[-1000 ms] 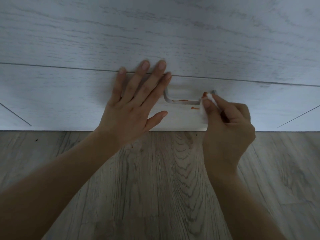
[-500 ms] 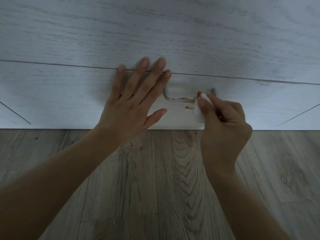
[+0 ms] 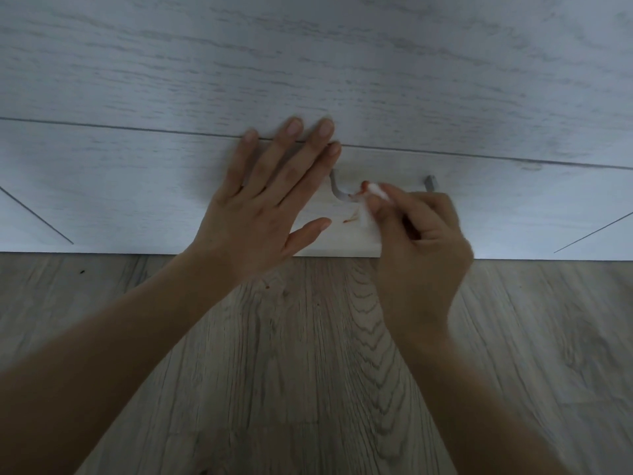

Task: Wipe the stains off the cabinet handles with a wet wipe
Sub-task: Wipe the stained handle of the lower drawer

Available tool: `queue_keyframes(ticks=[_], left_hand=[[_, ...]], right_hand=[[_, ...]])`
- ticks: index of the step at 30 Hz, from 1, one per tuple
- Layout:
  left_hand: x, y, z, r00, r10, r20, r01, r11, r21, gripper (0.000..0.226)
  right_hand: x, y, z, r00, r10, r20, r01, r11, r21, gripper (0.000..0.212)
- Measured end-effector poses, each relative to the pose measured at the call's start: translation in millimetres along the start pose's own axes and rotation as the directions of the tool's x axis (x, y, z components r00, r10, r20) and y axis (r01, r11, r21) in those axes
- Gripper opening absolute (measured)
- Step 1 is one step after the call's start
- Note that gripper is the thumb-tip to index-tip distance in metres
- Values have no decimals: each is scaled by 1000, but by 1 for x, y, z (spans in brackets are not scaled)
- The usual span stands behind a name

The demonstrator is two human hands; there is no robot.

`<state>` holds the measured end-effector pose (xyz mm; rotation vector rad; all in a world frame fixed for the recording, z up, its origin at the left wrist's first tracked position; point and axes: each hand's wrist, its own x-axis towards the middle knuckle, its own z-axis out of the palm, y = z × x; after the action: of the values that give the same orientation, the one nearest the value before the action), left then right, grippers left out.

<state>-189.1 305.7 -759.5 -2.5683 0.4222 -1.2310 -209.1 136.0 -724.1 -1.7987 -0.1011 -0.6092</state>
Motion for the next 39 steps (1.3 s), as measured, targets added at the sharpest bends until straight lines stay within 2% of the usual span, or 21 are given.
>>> queue_keyframes(ticks=[8,11,14,18,22,27,33,35,39], left_hand=[[-1,-4,-1,1000,18,-2,-18,1000,-14,66],[-2,-5,-2,1000,20,1,-20,1000,-23,65],[-1,-6,-2,1000,25,-3,-26,999,-24,65],[-2,-7,-2,1000,26,6,-26,1000,-8,66],[-4,-8,0,999,36,9,-36,999,34,67],[-6,-8,3,1000,32,-2,-31,999,24,68],[-12,-17,3,998,61,6,-61,997,47,67],[-15,-19,3,998,64,11,-64,997,44,66],[-23,-23,3,997,71,18,-72,995,63,66]], right_hand=[[-1,-3,5,997,74,-30,-72,996,58,20],[-2,-7,7,996,81,25,-82,995,54,20],[-1,-7,8,993,114,-20,-111,988,104,19],[-7,-11,11,995,71,75,-74,997,36,19],[2,-5,0,986,153,-66,-144,981,130,14],[-4,-9,7,994,92,62,-96,993,63,18],[-3,-10,10,996,23,85,-25,999,28,19],[-4,-9,13,997,25,78,-28,999,33,19],[-25,-4,11,982,70,174,-64,997,-37,15]])
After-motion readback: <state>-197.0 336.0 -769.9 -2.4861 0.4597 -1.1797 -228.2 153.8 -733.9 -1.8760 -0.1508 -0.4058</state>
